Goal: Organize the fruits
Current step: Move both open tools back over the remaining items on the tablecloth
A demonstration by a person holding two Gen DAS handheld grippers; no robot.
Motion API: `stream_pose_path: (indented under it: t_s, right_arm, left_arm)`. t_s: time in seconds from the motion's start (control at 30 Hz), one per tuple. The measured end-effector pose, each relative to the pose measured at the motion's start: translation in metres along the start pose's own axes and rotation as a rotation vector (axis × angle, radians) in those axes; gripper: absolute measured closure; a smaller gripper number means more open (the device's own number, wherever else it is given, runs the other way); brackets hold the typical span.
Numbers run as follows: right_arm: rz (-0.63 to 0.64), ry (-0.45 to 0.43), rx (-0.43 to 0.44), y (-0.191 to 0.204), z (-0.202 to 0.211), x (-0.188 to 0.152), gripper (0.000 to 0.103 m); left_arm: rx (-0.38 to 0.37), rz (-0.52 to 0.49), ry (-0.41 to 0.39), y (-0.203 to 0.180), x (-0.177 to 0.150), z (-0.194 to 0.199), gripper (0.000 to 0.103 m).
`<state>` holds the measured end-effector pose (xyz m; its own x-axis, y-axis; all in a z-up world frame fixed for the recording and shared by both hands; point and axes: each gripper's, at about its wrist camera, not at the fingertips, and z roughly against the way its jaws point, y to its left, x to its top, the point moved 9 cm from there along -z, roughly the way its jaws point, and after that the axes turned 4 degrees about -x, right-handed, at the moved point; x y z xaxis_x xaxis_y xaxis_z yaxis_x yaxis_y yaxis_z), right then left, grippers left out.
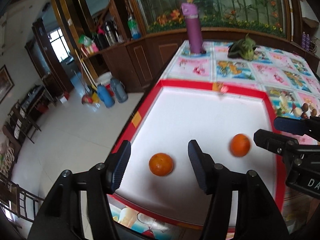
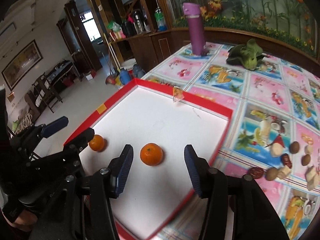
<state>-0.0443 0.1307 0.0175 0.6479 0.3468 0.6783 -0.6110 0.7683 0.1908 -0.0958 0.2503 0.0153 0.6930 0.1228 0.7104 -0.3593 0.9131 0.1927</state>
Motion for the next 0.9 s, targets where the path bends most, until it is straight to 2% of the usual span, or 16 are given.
stream_pose_path:
  t_s: [0.2, 0.63, 0.83, 0.9]
  right_arm:
    - [-0.012, -0.035, 0.001, -0.010, 0.024, 0.000, 0.050]
    - [-0.082, -0.111, -0.030, -0.058, 0.076, -0.010, 0.050]
    - [-0.112, -0.133, -0.082, -0.098, 0.102, -0.026, 0.050]
    - [-0.121, -0.118, -0.131, -0.123, 0.110, -0.040, 0.050]
  left_arm:
    - [-0.010, -0.037, -0.076, -0.019, 0.017, 0.033, 0.039]
    - [-0.031, -0.106, -0.124, -0.066, 0.028, 0.066, 0.039]
    - [-0.045, -0.143, -0.130, -0.091, 0.031, 0.075, 0.039]
    - [-0.086, -0.161, -0.115, -0.104, 0.027, 0.077, 0.038]
